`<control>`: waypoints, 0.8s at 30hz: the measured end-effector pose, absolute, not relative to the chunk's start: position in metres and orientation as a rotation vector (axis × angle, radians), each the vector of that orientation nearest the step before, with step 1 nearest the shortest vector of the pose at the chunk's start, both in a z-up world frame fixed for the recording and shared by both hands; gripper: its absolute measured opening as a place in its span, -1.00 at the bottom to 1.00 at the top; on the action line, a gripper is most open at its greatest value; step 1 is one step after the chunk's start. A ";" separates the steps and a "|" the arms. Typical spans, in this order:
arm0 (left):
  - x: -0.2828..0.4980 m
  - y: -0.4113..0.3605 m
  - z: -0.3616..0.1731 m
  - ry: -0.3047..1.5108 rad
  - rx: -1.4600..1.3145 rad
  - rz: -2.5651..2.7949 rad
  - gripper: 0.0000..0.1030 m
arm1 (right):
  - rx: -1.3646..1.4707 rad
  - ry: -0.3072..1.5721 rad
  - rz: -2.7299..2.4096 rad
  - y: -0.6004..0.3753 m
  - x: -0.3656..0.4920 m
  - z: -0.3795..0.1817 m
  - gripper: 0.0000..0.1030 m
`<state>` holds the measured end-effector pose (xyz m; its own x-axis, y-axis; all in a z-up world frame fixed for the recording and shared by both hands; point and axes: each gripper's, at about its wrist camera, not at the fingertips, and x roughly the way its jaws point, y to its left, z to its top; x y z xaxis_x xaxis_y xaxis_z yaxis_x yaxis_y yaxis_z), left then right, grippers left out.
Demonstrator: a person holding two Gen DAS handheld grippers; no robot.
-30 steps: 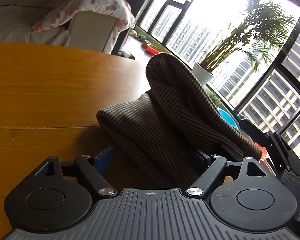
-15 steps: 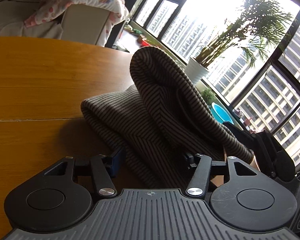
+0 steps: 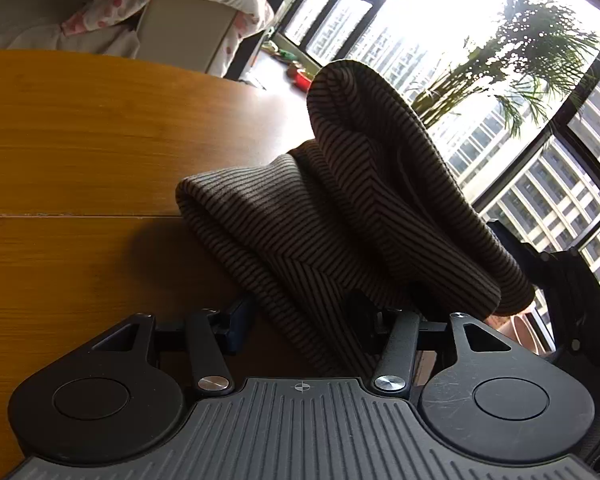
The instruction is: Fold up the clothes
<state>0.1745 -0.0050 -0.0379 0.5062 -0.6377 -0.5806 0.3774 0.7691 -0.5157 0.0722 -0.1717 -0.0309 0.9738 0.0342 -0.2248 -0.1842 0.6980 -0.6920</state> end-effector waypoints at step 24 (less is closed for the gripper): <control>0.167 0.052 -0.004 0.726 -0.482 -0.644 0.06 | -1.101 0.208 0.457 -0.139 0.045 -0.048 -0.46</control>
<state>0.1669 0.0523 -0.0038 0.5733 -0.6838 -0.4514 0.3668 0.7068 -0.6049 0.0454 -0.1395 -0.0484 0.8885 0.2523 -0.3833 -0.4547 0.3716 -0.8094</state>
